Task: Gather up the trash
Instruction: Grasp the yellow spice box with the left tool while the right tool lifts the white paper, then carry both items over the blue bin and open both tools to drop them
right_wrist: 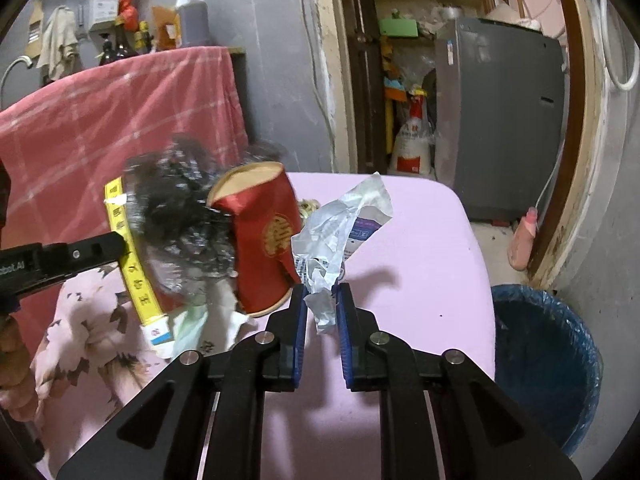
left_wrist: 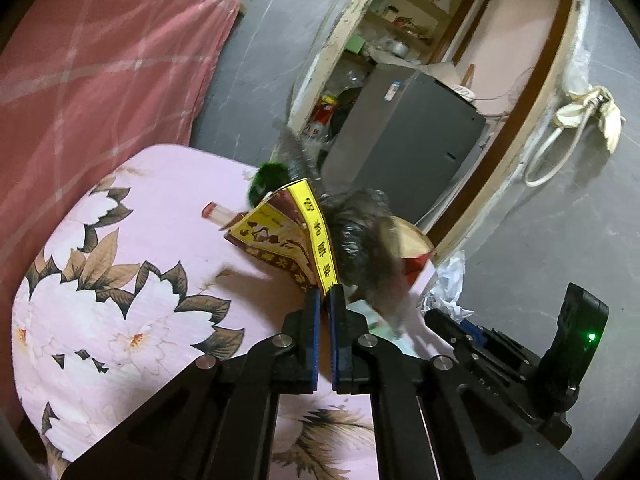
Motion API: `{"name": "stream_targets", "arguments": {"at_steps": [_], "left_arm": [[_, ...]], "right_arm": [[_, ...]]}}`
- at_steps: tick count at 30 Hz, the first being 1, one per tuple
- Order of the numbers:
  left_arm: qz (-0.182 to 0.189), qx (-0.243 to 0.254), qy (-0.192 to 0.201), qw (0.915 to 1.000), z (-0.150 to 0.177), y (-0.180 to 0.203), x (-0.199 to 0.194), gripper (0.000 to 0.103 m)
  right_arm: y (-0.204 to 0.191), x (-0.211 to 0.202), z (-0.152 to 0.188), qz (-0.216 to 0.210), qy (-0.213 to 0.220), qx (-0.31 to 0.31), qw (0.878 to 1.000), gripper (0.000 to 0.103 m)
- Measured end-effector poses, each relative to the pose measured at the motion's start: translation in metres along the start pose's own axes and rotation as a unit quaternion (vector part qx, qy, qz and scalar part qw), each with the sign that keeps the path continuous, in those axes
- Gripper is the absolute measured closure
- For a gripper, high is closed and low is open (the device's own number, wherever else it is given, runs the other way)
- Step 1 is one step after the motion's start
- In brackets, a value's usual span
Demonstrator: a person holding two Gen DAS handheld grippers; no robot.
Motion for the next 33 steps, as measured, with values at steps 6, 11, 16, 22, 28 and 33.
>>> {"name": "stream_targets", "arguments": {"at_steps": [6, 11, 16, 22, 28, 33], "left_arm": [[-0.002, 0.033, 0.015, 0.9993, 0.002, 0.015, -0.01, 0.102], [-0.01, 0.063, 0.034, 0.9974, 0.008, 0.029, -0.019, 0.102], [-0.013, 0.096, 0.056, 0.9937, 0.011, 0.045, -0.03, 0.102], [-0.01, 0.132, 0.081, 0.9879, 0.013, 0.068, -0.04, 0.102], [0.0, 0.164, 0.105, 0.9809, 0.012, 0.096, -0.046, 0.102], [0.021, 0.175, 0.117, 0.9773, 0.006, 0.118, -0.043, 0.102]], "right_arm": [[-0.006, -0.014, 0.001, -0.01, 0.018, -0.01, 1.0, 0.091], [-0.011, -0.025, 0.001, -0.016, 0.037, -0.018, 0.999, 0.091], [-0.015, -0.04, 0.001, -0.02, 0.06, -0.031, 0.998, 0.091], [-0.014, -0.06, -0.005, -0.019, 0.094, -0.034, 0.995, 0.091], [-0.005, -0.084, -0.015, -0.019, 0.133, -0.025, 0.991, 0.091], [0.009, -0.102, -0.022, -0.003, 0.156, -0.019, 0.988, 0.091]]}}
Point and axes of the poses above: each gripper's, at about its wrist camera, not at the fingertips, and x roughly the way its jaws point, y to its right, z to its underside, the point moved 7 cm from there along x, roughly the way its jaws point, and after that the axes turned 9 degrees about x, right-handed, at the moved point
